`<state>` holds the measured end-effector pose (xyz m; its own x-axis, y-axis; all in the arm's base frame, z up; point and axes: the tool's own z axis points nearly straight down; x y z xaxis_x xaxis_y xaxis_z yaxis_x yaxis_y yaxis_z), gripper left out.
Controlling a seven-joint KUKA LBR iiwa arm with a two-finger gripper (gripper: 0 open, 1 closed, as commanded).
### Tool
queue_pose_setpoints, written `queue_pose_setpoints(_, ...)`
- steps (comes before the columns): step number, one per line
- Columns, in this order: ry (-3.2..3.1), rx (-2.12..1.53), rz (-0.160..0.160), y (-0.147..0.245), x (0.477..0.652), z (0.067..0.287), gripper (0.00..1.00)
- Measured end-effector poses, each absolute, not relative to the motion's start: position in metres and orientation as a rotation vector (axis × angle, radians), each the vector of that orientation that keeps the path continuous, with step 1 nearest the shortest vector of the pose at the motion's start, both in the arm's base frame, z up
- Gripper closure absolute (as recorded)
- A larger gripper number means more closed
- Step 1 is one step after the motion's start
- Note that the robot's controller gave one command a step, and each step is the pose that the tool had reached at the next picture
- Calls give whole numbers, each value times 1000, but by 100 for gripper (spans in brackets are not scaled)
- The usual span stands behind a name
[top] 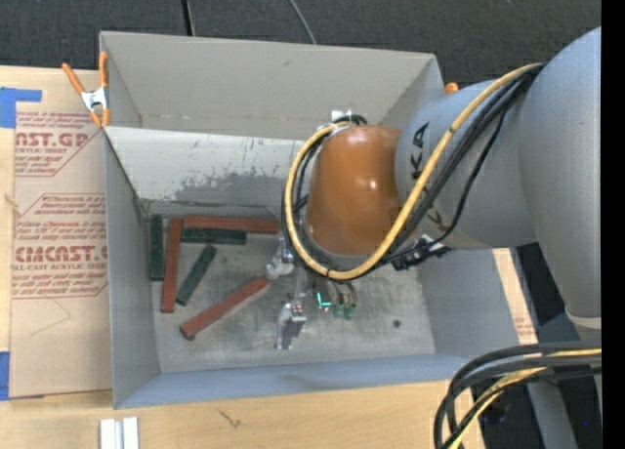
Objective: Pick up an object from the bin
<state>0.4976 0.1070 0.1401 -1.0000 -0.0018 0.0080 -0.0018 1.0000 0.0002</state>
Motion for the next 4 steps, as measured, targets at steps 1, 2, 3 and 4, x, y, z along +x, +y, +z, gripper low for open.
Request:
queue_pose_setpoints(1,-3141,1,-2,107,500,144,0)
queue_pose_setpoints(2,-3135,266,1,150,521,118,0)
queue_pose_setpoints(3,-3093,566,-3,179,531,119,0)
queue_pose_setpoints(4,-3078,632,0,169,520,119,0)
